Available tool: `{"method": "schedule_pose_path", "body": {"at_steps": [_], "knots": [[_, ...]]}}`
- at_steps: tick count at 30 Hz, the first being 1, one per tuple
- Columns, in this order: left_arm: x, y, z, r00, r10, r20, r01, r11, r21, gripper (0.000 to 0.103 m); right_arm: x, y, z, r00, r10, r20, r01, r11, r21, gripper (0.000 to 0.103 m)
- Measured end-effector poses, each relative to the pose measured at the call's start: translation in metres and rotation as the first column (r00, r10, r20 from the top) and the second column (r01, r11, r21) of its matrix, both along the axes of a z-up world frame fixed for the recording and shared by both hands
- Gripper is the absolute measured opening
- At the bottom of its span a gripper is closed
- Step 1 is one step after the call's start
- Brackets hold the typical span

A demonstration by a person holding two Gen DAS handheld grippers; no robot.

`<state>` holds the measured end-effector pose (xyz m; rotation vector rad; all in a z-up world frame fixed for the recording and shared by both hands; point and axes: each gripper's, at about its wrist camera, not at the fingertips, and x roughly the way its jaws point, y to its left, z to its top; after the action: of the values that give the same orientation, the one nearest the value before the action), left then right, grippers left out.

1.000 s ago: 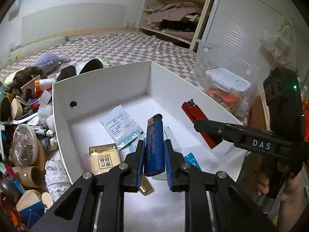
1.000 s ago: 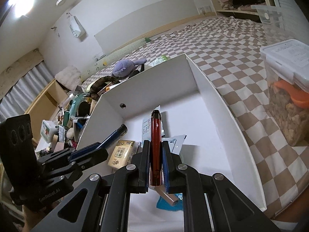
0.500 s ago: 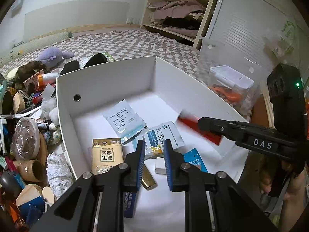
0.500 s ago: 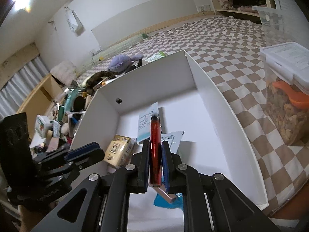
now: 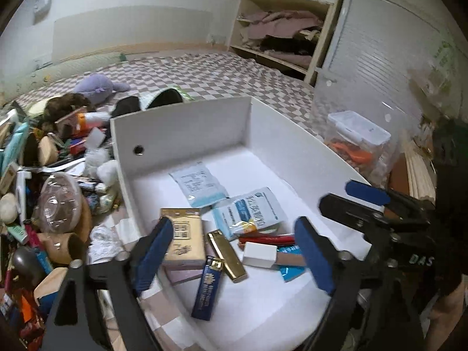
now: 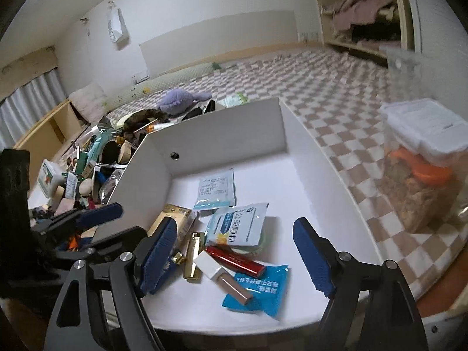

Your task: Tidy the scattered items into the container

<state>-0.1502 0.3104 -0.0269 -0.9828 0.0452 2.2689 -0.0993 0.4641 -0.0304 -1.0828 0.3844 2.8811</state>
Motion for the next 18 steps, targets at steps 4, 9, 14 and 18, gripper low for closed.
{"method": "schedule_pose_path", "body": {"at_steps": [4, 9, 14, 18], "knots": [[0.004, -0.017, 0.008, 0.998, 0.049, -0.029, -0.048, 0.999, 0.023, 0.102, 0.01, -0.004, 0.005, 0.998, -0.027, -0.049, 0.028, 0.999, 0.023, 0.103], [0.013, -0.036, 0.016, 0.994, 0.084, -0.074, -0.083, 0.996, 0.02, 0.103, 0.021, -0.011, 0.012, 0.994, -0.042, -0.101, 0.045, 0.999, 0.027, 0.103], [0.024, -0.053, 0.02, 0.989, 0.105, -0.107, -0.104, 0.994, 0.015, 0.103, 0.031, -0.017, 0.018, 0.99, -0.06, -0.125, 0.064, 0.998, 0.027, 0.103], [0.032, -0.068, 0.026, 0.985, 0.115, -0.129, -0.113, 0.993, 0.022, 0.103, 0.037, -0.025, 0.024, 0.988, -0.067, -0.141, 0.072, 0.997, 0.036, 0.103]]}}
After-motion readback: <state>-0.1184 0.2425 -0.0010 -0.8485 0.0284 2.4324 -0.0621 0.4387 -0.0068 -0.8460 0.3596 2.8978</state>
